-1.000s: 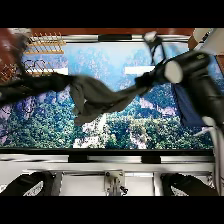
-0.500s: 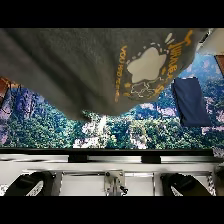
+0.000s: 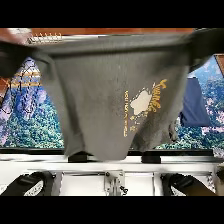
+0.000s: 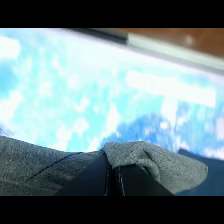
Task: Fold the shirts.
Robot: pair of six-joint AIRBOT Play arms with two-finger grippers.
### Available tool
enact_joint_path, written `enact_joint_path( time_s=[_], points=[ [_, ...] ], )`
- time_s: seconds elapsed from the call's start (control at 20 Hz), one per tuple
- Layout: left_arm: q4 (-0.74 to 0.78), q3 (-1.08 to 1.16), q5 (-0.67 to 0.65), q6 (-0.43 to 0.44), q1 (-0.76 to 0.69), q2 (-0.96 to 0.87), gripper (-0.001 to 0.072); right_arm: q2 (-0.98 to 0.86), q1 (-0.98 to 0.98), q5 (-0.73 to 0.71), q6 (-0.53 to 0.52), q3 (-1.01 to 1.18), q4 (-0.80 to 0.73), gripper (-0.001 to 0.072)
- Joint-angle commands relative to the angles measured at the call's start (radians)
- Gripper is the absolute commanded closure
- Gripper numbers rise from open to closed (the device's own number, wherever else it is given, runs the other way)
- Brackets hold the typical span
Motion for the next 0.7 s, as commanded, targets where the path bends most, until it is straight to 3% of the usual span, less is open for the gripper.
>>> enact_joint_path(
  time_s=[0.0, 0.2, 0.5, 0.55, 0.6, 0.65],
  points=[
    [0.025, -0.127, 0.015, -0.002, 0.001, -0.154, 0.0677, -0.246, 0.000, -0.020, 0.028, -0.008, -0.075, 0.0646],
    [0.026, -0.134, 0.136, -0.009, 0.001, -0.401, 0.0677, -0.520, 0.000, -0.151, 0.060, -0.008, -0.084, 0.0645],
    [-0.011, -0.133, 0.119, -0.187, 0.000, -0.591, 0.0673, -0.671, -0.001, -0.035, 0.096, -0.008, -0.038, 0.0620],
    [-0.011, -0.132, 0.107, -0.204, 0.001, -0.601, 0.0624, -0.671, -0.003, -0.038, 0.096, -0.008, -0.017, 0.0610],
    [-0.011, -0.132, 0.084, -0.217, 0.002, -0.603, 0.0452, -0.669, -0.008, -0.027, 0.092, -0.002, 0.007, 0.0385],
    [-0.009, -0.122, 0.040, -0.216, 0.009, -0.602, 0.0243, -0.660, -0.018, 0.000, 0.077, 0.005, 0.033, 0.0243]
  ],
)
